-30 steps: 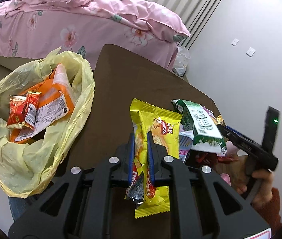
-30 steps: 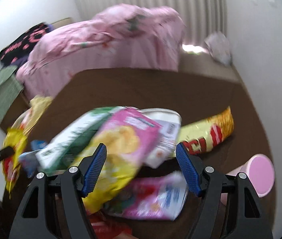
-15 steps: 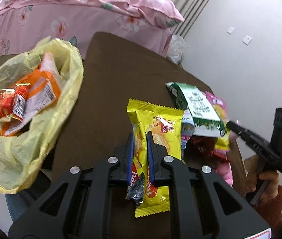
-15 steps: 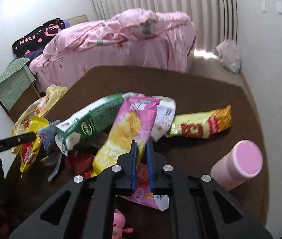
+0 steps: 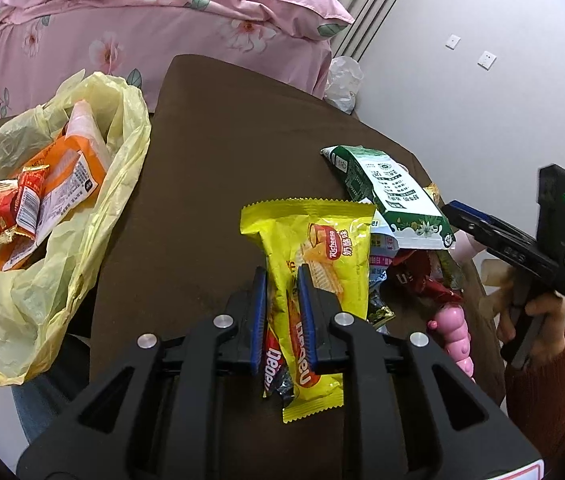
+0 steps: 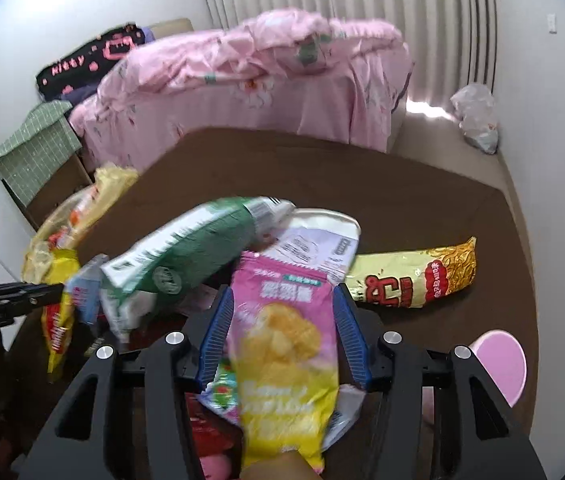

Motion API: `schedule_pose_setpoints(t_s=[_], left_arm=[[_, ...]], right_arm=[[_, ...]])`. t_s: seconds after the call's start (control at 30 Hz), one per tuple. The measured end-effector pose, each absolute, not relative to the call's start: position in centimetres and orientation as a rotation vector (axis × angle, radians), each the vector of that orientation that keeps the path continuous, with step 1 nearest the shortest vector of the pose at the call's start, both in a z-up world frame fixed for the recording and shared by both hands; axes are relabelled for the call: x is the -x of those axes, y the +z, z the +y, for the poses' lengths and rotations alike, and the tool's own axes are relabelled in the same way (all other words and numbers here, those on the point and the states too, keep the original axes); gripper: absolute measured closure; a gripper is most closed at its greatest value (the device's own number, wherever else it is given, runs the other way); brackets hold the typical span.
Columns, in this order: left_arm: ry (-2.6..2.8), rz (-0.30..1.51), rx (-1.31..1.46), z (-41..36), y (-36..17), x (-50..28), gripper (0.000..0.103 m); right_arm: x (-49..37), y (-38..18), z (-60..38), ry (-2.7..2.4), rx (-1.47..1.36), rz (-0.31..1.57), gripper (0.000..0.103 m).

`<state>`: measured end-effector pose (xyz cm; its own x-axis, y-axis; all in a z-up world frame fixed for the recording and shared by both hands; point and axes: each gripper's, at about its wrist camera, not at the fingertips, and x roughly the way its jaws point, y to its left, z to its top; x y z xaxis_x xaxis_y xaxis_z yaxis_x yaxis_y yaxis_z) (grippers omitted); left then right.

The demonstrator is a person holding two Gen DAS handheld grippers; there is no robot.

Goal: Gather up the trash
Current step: 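Grasp the pink chip bag with the right gripper while the left holds the yellow packet, then carry both packets into the yellow bag and open both grippers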

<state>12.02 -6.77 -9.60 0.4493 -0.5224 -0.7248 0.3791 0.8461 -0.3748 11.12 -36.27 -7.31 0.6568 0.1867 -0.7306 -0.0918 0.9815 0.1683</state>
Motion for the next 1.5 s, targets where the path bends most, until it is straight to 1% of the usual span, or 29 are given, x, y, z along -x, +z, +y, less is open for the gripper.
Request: schedule_pose_setpoints(t_s=[0.07, 0.13, 0.2, 0.23, 0.27, 0.3, 0.33, 0.37, 0.5, 0.53, 0.57, 0.77, 0.87, 1.13, 1.33, 1.5], left_arm=[[-0.563, 0.954, 0.170, -6.7, -9.6, -12.0, 0.088], [-0.568, 0.949, 0.170, -6.7, -9.6, -12.0, 0.087], [-0.580, 0.944, 0.175, -6.7, -9.5, -12.0, 0.082], [-0.584, 0.943, 0.179, -6.8, -9.5, -12.0, 0.081], [-0.587, 0.942, 0.181, -6.9, -9.5, -12.1, 0.081], [-0.587, 0.940, 0.176, -6.9, -9.4, -12.1, 0.081], [-0.584, 0.936, 0.166, -7.0, -9.4, -12.1, 0.081], [-0.580, 0.932, 0.159, -7.1, -9.3, -12.0, 0.081], [-0.582, 0.933, 0.182, -6.8, -9.1, -12.2, 0.082], [-0.582, 0.932, 0.187, -6.7, -9.0, -12.2, 0.084], [-0.580, 0.929, 0.189, -6.6, -8.9, -12.1, 0.088], [-0.593, 0.889, 0.178, -6.4, -7.9, -11.5, 0.095], [-0.594, 0.867, 0.172, -6.4, -7.2, -11.2, 0.097], [-0.546, 0.757, 0.155, -5.0, -4.1, -10.4, 0.097], [-0.500, 0.689, 0.128, -3.6, -2.3, -10.0, 0.097], [-0.299, 0.553, 0.077, 0.9, 0.3, -11.1, 0.097]], right_arm=[[-11.8, -8.3, -36.9, 0.136, -0.128, 0.900, 0.054], [-11.3, -8.9, -36.9, 0.131, -0.131, 0.914, 0.054], [-10.4, -9.4, -36.8, 0.131, -0.137, 0.920, 0.054], [-9.9, -9.7, -36.7, 0.128, -0.137, 0.919, 0.054], [-9.1, -9.9, -36.5, 0.122, -0.135, 0.909, 0.057], [-8.7, -10.0, -36.4, 0.122, -0.132, 0.903, 0.063], [-8.2, -10.1, -36.4, 0.122, -0.130, 0.900, 0.077], [-7.5, -10.0, -36.3, 0.120, -0.131, 0.890, 0.078], [-5.6, -8.6, -36.2, 0.114, -0.127, 0.820, 0.090], [-5.1, -8.1, -36.2, 0.120, -0.134, 0.801, 0.093], [-4.6, -7.6, -36.3, 0.126, -0.139, 0.784, 0.096], [-3.6, -5.4, -35.5, 0.117, -0.097, 0.726, 0.096], [-3.4, -4.3, -35.1, 0.125, -0.088, 0.694, 0.096], [-3.7, -0.6, -33.3, 0.158, -0.064, 0.597, 0.096], [-4.4, 0.6, -31.0, 0.207, -0.045, 0.569, 0.096], [-5.1, 1.6, -29.1, 0.249, -0.036, 0.546, 0.096]])
